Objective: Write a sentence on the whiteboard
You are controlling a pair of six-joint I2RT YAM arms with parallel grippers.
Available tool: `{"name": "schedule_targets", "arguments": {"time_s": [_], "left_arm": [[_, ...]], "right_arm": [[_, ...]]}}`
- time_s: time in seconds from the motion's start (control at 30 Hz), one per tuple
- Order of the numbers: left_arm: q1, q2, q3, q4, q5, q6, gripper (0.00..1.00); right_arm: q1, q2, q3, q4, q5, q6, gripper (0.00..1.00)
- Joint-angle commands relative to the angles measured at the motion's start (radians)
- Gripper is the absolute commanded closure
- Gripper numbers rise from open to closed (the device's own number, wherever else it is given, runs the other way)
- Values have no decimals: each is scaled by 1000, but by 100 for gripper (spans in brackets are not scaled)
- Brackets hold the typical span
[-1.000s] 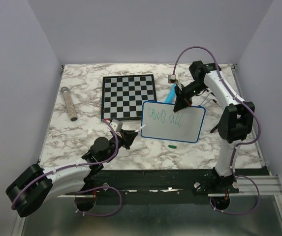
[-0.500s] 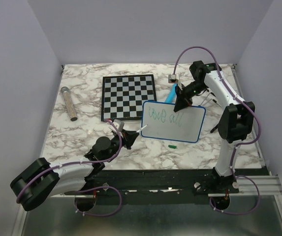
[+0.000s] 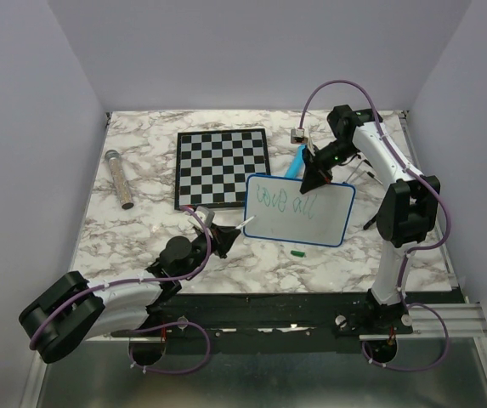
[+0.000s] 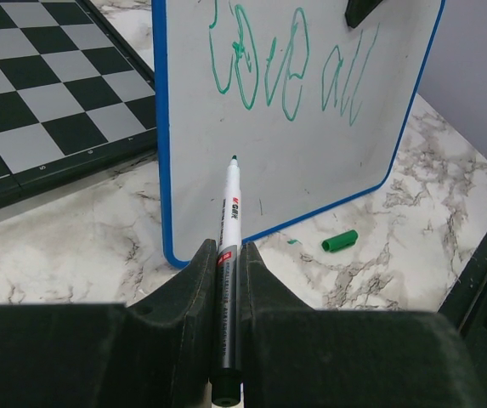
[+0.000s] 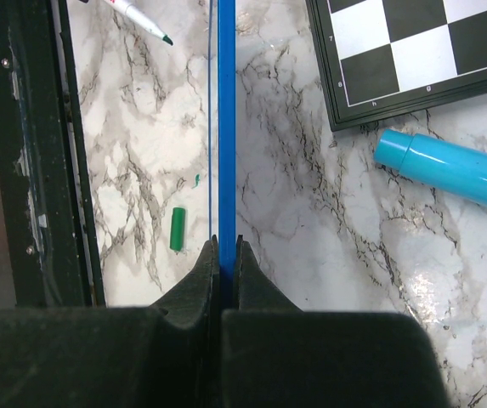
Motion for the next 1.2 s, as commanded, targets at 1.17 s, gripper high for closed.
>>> {"name": "schedule_targets", "arguments": {"time_s": [1.17], "left_arm": [[7,60,-17,114,46,-34,100]], "right_arm": [[-9,0,-1,-74,-14,-78,99]]}}
